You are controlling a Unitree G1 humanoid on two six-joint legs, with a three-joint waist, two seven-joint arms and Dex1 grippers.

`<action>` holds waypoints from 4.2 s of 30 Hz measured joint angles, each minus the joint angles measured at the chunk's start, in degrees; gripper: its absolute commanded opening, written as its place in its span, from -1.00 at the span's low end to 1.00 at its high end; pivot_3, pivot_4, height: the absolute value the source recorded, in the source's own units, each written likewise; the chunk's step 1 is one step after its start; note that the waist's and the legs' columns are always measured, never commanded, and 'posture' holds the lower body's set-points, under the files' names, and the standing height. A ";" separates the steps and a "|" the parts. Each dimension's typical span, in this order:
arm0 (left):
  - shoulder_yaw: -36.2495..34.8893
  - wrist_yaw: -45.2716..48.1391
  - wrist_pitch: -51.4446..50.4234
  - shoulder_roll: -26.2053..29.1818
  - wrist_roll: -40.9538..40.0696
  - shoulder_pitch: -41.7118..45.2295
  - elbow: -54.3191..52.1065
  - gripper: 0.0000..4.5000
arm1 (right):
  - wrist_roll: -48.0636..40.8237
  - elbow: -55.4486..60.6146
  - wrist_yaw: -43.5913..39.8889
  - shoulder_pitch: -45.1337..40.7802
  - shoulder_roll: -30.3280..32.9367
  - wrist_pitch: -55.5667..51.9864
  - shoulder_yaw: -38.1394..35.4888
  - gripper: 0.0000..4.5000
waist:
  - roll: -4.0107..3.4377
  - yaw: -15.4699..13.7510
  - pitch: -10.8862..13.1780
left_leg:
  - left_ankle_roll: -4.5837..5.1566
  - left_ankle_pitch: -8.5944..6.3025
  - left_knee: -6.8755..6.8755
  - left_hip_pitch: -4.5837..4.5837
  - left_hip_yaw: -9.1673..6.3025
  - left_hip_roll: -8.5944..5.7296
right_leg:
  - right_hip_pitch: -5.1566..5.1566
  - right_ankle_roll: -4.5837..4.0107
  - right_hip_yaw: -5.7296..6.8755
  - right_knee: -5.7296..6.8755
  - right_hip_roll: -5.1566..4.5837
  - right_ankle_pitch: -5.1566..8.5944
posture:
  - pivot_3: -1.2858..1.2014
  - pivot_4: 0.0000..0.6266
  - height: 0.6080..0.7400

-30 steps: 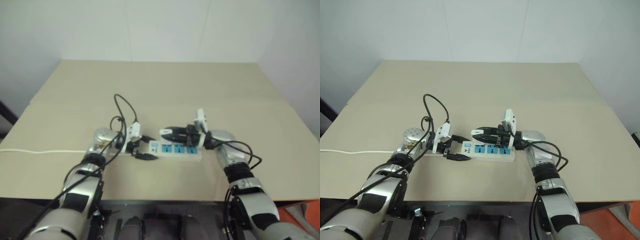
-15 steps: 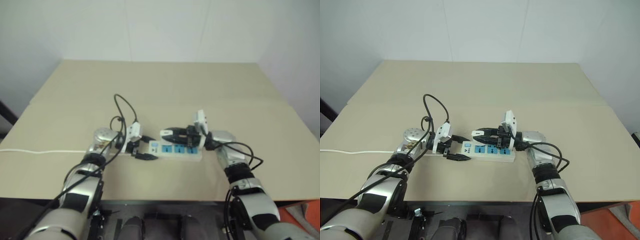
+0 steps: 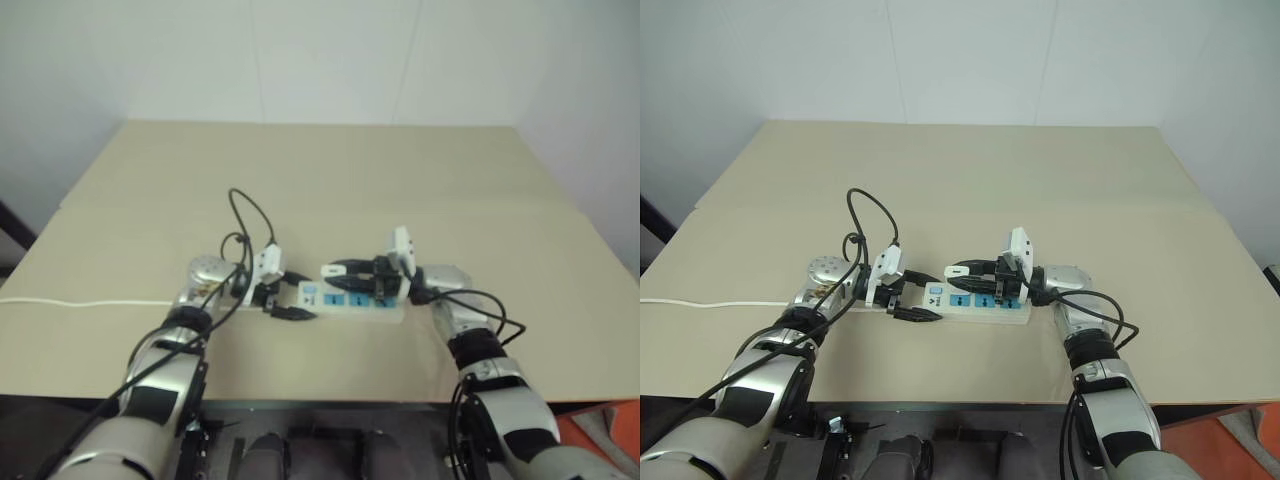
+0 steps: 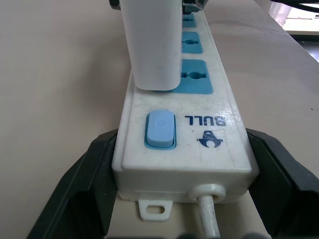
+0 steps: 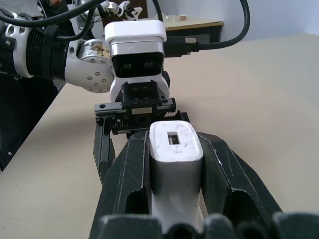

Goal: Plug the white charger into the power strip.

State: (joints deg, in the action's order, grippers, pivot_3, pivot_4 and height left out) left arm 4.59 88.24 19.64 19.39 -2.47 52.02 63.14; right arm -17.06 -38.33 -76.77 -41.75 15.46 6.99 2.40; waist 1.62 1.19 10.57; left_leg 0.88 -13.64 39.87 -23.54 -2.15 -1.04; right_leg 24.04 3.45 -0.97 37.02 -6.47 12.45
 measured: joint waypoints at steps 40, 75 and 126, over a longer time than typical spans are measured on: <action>0.30 -1.19 -1.19 0.40 0.28 -1.01 0.26 0.46 | -0.07 -7.32 0.87 -2.17 0.49 0.10 3.78 -0.51 | 0.01 0.76 -0.26 | 0.00 -0.02 -0.38 1.53 -0.15 0.04 | -1.56 0.07 0.00 -0.44 0.01 0.06 | 0.03 -0.52 1.00; 0.89 -1.39 -0.94 0.87 0.27 -1.23 0.68 0.46 | 4.30 -10.10 4.95 -1.09 2.09 9.92 6.21 0.69 | 0.07 1.01 -0.80 | -0.01 -0.02 -0.91 1.96 -0.68 0.02 | -1.85 0.36 -0.02 -0.93 0.12 0.23 | 0.03 -0.52 1.00; -0.73 2.25 -12.59 21.67 -17.62 -16.97 -29.69 0.99 | -2.20 37.03 1.97 17.03 35.68 -23.96 -3.73 1.00 | -0.66 -0.37 0.06 | -0.05 0.09 -0.90 0.13 -0.15 0.06 | 0.06 -0.13 -0.04 -0.77 0.14 0.01 | 0.03 -0.52 1.00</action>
State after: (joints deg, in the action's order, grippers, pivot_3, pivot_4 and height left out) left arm 3.86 90.49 7.05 41.07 -20.09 35.05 33.46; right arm -19.27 -1.30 -74.80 -24.72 51.14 -16.96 -1.33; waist 0.95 0.81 10.62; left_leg 0.83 -13.55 38.97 -23.40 -2.30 -0.98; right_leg 24.10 3.33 -1.02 36.26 -6.32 12.46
